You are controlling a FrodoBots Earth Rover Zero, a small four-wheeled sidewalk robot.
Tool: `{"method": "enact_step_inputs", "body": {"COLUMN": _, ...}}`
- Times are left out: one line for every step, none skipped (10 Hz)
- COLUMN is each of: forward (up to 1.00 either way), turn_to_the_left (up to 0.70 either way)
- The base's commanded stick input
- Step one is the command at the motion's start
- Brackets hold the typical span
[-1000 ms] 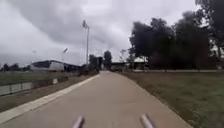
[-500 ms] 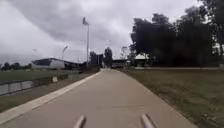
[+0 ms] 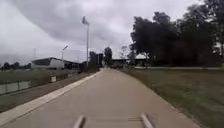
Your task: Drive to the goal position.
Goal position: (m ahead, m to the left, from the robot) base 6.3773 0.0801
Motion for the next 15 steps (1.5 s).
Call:
{"method": "enact_step_inputs", "body": {"forward": 1.00, "turn_to_the_left": 0.00}}
{"method": "enact_step_inputs", "body": {"forward": 1.00, "turn_to_the_left": 0.00}}
{"method": "enact_step_inputs", "body": {"forward": 1.00, "turn_to_the_left": 0.00}}
{"method": "enact_step_inputs", "body": {"forward": 1.00, "turn_to_the_left": 0.00}}
{"method": "enact_step_inputs", "body": {"forward": 1.00, "turn_to_the_left": 0.00}}
{"method": "enact_step_inputs", "body": {"forward": 1.00, "turn_to_the_left": -0.12}}
{"method": "enact_step_inputs", "body": {"forward": 1.00, "turn_to_the_left": -0.39}}
{"method": "enact_step_inputs", "body": {"forward": 1.00, "turn_to_the_left": -0.39}}
{"method": "enact_step_inputs", "body": {"forward": 1.00, "turn_to_the_left": -0.30}}
{"method": "enact_step_inputs", "body": {"forward": 1.00, "turn_to_the_left": -0.12}}
{"method": "enact_step_inputs", "body": {"forward": 1.00, "turn_to_the_left": 0.00}}
{"method": "enact_step_inputs", "body": {"forward": 1.00, "turn_to_the_left": 0.00}}
{"method": "enact_step_inputs", "body": {"forward": 1.00, "turn_to_the_left": 0.00}}
{"method": "enact_step_inputs", "body": {"forward": 1.00, "turn_to_the_left": 0.00}}
{"method": "enact_step_inputs", "body": {"forward": 1.00, "turn_to_the_left": 0.00}}
